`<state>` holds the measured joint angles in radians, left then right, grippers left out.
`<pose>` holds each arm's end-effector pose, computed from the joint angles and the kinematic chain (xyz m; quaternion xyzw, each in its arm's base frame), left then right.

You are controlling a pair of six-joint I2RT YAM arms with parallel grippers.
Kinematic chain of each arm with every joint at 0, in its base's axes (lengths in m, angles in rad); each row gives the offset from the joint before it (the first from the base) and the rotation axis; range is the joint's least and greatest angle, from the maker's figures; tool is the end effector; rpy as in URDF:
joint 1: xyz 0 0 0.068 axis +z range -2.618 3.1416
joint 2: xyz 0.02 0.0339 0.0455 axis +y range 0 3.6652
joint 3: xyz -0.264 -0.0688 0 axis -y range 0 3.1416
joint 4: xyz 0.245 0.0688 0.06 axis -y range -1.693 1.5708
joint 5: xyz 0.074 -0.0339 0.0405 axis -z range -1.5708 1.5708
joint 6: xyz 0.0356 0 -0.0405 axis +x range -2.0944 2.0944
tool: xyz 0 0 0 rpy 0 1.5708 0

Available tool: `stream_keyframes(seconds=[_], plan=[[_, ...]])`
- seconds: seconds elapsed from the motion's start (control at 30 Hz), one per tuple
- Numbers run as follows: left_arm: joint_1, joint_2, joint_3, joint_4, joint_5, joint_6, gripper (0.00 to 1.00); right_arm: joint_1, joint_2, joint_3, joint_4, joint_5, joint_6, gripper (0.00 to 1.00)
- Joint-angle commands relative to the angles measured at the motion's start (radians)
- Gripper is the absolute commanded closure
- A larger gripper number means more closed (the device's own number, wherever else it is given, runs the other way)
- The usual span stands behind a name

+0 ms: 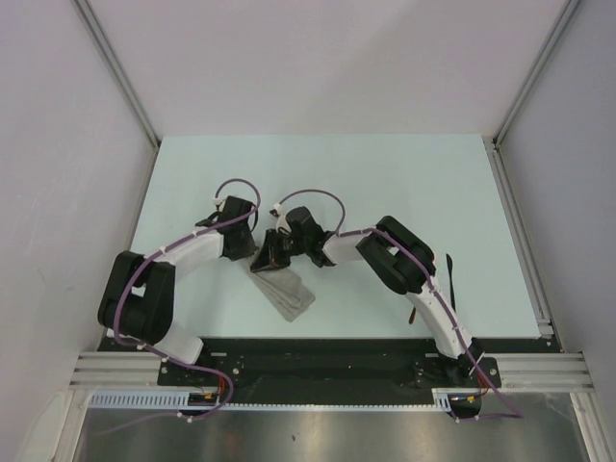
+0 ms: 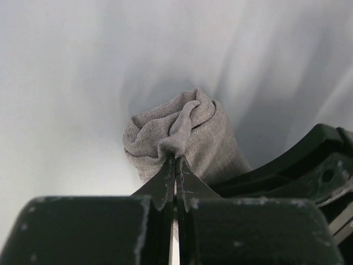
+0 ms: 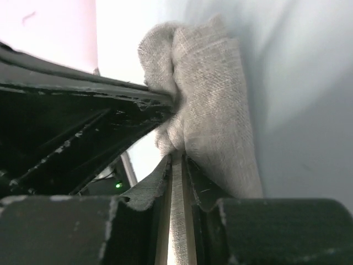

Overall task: Fold the napkin into a case and place the utensils inside
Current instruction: Stuff the top corner of the smaller-rectangle-folded napkin into the folded napkin.

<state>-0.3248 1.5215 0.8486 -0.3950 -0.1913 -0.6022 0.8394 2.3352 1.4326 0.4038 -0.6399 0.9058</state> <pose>0.2756 -0.0856 0.1759 -0.1568 0.9516 -0.0280 0.2629 0.3126 0.3801 0.0999 -0.1334 0.8210 0.5452 0.1045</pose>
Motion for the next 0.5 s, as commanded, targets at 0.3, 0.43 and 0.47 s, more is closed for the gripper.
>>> stream_keyframes(seconds=[0.3, 0.43, 0.47], plan=[[-0.014, 0.034, -0.034, 0.068, 0.055, -0.036, 1.0, 0.007, -0.078, -0.018, -0.126, 0.002, -0.137, 0.8], [-0.016, -0.015, -0.045, 0.068, 0.047, -0.024, 0.98, -0.003, -0.209, -0.038, -0.267, 0.035, -0.238, 0.76], [-0.014, -0.026, -0.046, 0.068, 0.047, -0.019, 0.97, -0.005, -0.23, -0.047, -0.293, 0.036, -0.257, 0.73]])
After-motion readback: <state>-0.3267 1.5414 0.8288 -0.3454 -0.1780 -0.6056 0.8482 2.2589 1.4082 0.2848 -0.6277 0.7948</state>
